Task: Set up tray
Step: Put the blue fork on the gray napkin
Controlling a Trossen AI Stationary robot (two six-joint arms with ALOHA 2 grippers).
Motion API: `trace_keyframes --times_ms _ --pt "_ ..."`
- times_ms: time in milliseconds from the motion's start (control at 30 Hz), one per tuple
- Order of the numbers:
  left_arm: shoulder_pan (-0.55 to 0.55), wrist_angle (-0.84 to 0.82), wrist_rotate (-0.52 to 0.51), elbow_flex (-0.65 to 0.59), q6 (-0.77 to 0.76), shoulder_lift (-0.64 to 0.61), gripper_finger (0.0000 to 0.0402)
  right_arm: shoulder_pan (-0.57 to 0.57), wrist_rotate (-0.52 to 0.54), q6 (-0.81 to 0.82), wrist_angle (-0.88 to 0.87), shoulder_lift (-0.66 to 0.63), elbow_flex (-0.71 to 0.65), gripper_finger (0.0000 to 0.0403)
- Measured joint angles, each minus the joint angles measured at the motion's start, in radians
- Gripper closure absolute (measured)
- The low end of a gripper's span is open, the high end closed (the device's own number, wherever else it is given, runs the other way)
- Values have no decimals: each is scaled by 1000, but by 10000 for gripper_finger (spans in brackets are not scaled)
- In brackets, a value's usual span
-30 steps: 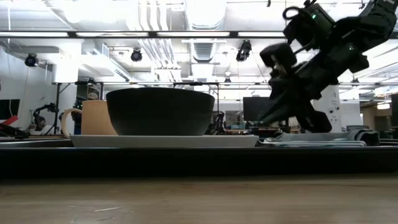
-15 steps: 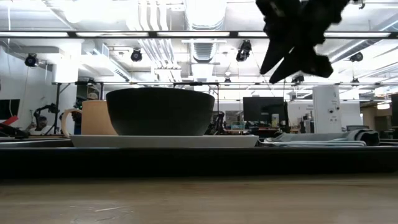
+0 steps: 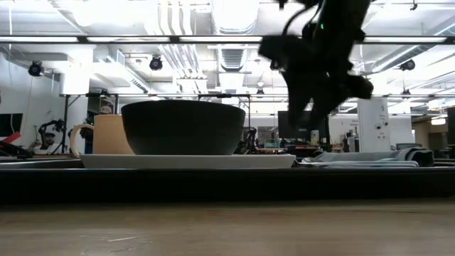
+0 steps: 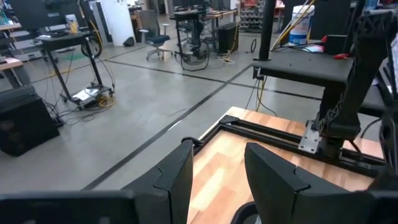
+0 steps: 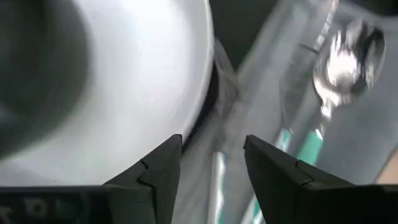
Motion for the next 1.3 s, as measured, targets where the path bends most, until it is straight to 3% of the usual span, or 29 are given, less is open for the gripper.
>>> trace_keyframes --times_ms 333,733,967,1300 --pt "-1 -18 5 0 0 -52 275 37 -30 95 -23 64 -3 227" --pt "-3 -19 13 0 2 -75 275 36 -53 63 12 99 -21 235" --pt "-3 -25 15 0 7 -75 275 35 -97 38 55 150 -21 259" --pt "-8 -31 15 0 8 -80 275 35 -108 29 56 130 -21 333"
